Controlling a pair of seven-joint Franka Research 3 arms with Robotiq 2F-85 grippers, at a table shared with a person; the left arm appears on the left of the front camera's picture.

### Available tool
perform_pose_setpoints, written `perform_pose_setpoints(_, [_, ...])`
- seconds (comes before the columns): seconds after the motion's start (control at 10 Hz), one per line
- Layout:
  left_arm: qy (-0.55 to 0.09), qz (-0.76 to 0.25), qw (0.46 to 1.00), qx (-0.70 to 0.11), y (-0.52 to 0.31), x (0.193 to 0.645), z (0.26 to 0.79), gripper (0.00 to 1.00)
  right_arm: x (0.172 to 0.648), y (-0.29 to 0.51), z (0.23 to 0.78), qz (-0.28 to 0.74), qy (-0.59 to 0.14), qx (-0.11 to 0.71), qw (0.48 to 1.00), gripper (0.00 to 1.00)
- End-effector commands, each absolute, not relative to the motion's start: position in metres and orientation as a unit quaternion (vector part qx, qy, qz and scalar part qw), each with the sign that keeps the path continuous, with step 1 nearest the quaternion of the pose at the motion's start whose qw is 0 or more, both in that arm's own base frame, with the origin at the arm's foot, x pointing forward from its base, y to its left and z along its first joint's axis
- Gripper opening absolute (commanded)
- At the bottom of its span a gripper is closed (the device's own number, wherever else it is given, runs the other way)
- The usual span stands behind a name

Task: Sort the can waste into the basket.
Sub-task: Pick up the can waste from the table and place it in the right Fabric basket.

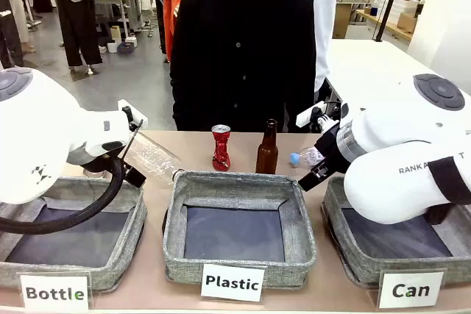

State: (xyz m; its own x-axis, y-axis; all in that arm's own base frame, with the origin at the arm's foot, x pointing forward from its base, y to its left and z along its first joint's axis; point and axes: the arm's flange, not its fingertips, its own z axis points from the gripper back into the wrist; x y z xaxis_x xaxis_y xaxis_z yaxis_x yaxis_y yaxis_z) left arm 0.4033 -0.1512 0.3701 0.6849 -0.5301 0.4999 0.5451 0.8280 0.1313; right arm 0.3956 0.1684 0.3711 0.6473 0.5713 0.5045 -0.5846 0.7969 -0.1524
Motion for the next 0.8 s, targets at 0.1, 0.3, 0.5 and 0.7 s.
perform_pose_setpoints(0.1, [-0.268,-0.293,0.918,-0.014,-0.1513,0.4033,0.3702,1.0,0.3956,0.1684,0.3711,0.318,-0.274,0.012,0.907,1.0])
perform_pose_setpoints(0.3, [-0.268,-0.293,0.918,-0.014,-0.1513,0.4033,0.3702,1.0,0.3956,0.1684,0.3711,0.318,-0.274,0.012,0.907,1.0])
perform_pose_setpoints(0.5, [-0.268,-0.293,0.918,-0.014,-0.1513,0.4033,0.3702,1.0,0.3956,0.1684,0.3711,0.318,-0.274,0.012,0.907,1.0])
perform_pose_setpoints(0.7, [-0.268,-0.293,0.918,-0.014,-0.1513,0.4033,0.3702,1.0,0.3956,0.1684,0.3711,0.318,-0.274,0.012,0.907,1.0])
